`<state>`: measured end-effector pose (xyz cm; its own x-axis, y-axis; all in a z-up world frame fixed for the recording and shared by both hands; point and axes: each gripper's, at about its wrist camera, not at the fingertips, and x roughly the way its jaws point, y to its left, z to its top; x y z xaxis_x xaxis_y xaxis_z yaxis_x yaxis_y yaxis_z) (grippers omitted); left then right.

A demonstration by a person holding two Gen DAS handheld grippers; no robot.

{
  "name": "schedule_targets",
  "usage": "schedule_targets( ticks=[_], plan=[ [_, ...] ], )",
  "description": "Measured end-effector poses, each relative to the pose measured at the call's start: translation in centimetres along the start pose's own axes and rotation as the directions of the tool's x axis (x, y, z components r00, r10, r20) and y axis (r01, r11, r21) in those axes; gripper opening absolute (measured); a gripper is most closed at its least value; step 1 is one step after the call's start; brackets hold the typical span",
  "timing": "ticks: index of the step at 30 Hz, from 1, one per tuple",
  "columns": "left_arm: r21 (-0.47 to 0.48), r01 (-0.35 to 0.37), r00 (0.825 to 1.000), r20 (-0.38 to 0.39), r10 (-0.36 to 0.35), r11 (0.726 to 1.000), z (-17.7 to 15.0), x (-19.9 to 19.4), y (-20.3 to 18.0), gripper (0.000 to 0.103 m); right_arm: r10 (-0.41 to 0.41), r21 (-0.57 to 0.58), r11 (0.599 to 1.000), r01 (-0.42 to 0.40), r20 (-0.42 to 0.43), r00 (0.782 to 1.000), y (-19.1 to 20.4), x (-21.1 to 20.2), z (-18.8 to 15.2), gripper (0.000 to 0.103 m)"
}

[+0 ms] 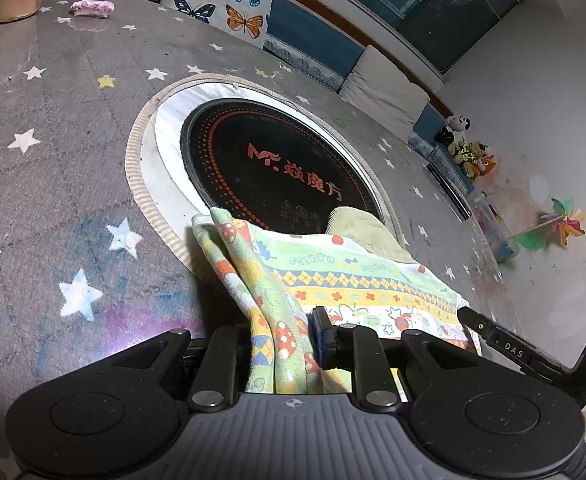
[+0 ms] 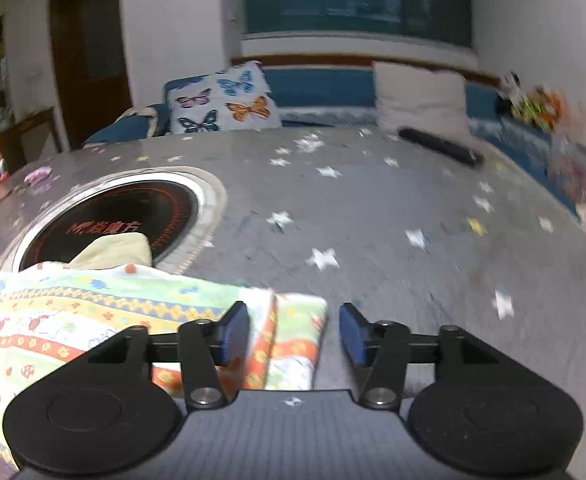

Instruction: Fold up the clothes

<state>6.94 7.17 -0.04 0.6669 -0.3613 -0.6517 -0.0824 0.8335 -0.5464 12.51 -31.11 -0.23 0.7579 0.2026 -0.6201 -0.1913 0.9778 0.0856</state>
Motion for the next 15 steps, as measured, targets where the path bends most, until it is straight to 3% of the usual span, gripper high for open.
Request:
schedule_targets(
  ticks=[6,8,10,13,15],
  plan=[
    [0.013,-0.008,1.0,0.002,0.008,1.0,0.1,0.0,-0.2,0.02,0.03,0.045,0.999,-0.03,-0.006,1.0,0.3,-0.2,-0.5,0.053],
    [0.02,-0.014,1.0,0.002,0.014,1.0,0.1,0.0,-0.3,0.02,0.041,0.046,0.998,-0.041,-0.006,0.999,0.6,-0.3,-0.7,0.045],
    [0.034,-0.022,1.0,0.004,0.022,0.999,0.1,0.1,-0.5,0.02,0.052,0.046,0.998,-0.052,-0.005,0.999,0.9,-0.4,-0.8,0.028],
    [0.062,-0.038,0.999,0.003,0.038,0.997,0.2,0.0,-1.0,0.02,0.064,0.039,0.997,-0.064,-0.002,0.998,1.4,-0.7,-0.9,0.012],
    [0.086,-0.044,0.999,0.009,0.044,0.995,0.4,-0.1,-1.6,0.017,0.066,0.049,0.997,-0.066,0.01,0.998,1.3,-1.2,-1.0,0.007]
  ],
)
